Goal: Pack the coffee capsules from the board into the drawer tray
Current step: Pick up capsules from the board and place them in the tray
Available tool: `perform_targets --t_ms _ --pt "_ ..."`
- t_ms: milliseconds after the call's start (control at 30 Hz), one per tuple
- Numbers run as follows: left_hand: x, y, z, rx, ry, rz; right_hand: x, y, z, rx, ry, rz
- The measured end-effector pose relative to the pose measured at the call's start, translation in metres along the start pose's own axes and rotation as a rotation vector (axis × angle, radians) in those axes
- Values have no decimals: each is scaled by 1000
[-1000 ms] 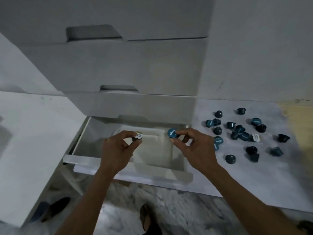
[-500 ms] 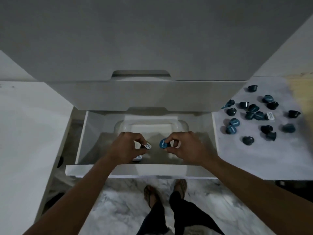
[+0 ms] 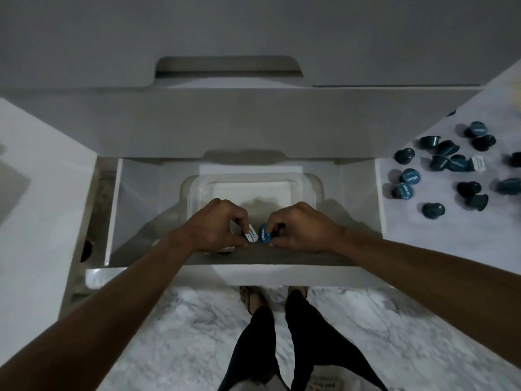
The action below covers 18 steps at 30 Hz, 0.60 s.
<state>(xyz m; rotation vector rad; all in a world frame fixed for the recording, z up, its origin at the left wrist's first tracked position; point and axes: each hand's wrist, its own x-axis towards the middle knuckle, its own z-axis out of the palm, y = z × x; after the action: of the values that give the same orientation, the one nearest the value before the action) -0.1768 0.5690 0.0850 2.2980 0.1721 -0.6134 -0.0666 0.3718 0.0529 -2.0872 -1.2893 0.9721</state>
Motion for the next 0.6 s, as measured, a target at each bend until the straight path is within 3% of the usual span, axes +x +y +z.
perform_targets --t_ms 333,600 --pt "2 -18 5 3 -32 -83 1 2 2 -37 -59 -47" --pt "0 -17 4 -29 -40 -40 1 -1 6 18 -84 -19"
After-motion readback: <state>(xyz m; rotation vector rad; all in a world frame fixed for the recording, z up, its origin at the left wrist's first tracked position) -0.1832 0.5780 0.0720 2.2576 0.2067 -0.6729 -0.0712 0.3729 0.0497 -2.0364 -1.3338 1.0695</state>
